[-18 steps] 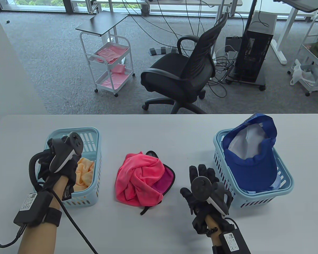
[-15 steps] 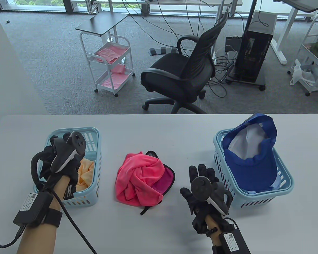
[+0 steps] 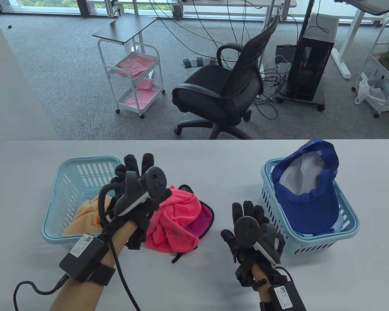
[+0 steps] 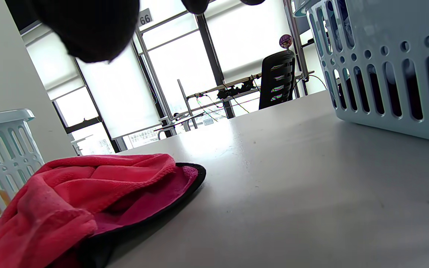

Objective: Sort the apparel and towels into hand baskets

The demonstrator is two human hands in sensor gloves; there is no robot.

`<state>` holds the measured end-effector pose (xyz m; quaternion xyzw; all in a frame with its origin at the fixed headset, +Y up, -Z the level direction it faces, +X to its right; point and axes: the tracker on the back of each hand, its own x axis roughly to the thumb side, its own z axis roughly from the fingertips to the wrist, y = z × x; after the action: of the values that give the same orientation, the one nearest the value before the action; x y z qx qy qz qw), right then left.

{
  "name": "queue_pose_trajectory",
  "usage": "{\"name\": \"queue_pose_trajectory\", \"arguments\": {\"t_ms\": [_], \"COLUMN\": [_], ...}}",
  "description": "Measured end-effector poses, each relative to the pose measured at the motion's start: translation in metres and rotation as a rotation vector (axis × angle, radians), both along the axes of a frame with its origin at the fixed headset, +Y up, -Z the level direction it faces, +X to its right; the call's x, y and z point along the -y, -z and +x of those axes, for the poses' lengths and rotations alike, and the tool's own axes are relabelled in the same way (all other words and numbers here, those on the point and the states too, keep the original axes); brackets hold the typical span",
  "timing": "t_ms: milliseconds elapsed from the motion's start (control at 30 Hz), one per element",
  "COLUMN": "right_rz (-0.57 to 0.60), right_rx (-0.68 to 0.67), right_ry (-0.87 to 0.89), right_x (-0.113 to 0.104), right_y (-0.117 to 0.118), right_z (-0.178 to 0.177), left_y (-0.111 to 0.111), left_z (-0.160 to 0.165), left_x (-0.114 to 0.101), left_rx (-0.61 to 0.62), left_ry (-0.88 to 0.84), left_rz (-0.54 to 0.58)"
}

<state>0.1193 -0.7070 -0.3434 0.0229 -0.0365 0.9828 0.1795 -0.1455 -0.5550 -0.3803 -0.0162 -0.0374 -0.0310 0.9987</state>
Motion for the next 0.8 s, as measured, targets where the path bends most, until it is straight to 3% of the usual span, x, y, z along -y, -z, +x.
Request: {"name": "queue_pose_trajectory", "arguments": {"t_ms": [167,500,800], "right_rz": [0.002,-0.007,-0.015], "right_rx": [0.009,0.021,0.022], "right_ry": [0.014,0.025,0.029], "right_x": [0.000,0.000,-0.001], "right_y": [0.000,-0.001,-0.001], "right_z": [0.002,0.006,0.006], "left_y": [0.019,0.043,0.057], "left_z": [0.023,0.039,0.025], "left_x": [0.035,0.133,0.181], "left_rx": [-0.008,-0.067,-0.158], "left_ry": [0.018,0.096,0.075], "left_rz": [-0.102,-0.258,-0.389]}}
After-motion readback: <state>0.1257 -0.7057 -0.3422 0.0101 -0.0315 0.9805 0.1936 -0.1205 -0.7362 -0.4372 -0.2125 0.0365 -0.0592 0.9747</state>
